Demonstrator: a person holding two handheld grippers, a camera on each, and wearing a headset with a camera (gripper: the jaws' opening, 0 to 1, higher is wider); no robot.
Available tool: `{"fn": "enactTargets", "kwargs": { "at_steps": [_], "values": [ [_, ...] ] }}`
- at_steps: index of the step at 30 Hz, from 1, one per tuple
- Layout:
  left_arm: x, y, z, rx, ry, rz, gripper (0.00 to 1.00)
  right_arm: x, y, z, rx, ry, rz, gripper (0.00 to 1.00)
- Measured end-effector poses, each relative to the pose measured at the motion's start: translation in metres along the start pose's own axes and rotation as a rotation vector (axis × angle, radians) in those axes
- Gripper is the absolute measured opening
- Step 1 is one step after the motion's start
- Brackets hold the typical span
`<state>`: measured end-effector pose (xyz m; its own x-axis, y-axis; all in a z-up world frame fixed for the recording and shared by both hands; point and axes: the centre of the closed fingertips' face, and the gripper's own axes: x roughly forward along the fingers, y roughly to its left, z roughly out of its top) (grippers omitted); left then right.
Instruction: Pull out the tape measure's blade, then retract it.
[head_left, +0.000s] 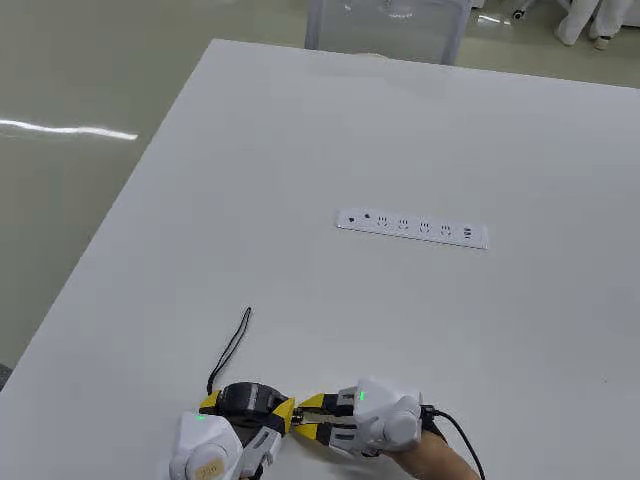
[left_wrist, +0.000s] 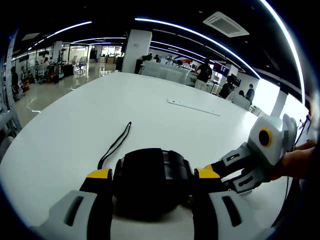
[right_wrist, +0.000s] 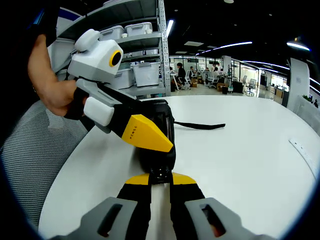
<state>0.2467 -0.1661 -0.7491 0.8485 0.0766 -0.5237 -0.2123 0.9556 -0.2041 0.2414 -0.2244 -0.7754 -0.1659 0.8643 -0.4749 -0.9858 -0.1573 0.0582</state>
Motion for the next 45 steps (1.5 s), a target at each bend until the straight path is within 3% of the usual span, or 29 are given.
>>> {"fn": "enactTargets", "kwargs": {
  "at_steps": [13, 31, 45],
  "values": [
    [-0.0001, -0.0002, -0.0015, 0.007, 0.002, -0.003, 0.61, 0.0048, 0.0011, -0.0006, -0.047, 0.021, 0.022, 0.12],
    [-0.0004, -0.0041, -0.0037, 0.060, 0.010, -0.017, 0.63, 0.0075, 0.0031, -0.0057, -0.043, 0.048, 0.015, 0.14],
    [0.0001, -0.0037, -0.0039, 0.066, 0.008, -0.017, 0.64, 0.0074, 0.0028, -0.0054, -0.027, 0.045, 0.005, 0.14]
  ]
}}
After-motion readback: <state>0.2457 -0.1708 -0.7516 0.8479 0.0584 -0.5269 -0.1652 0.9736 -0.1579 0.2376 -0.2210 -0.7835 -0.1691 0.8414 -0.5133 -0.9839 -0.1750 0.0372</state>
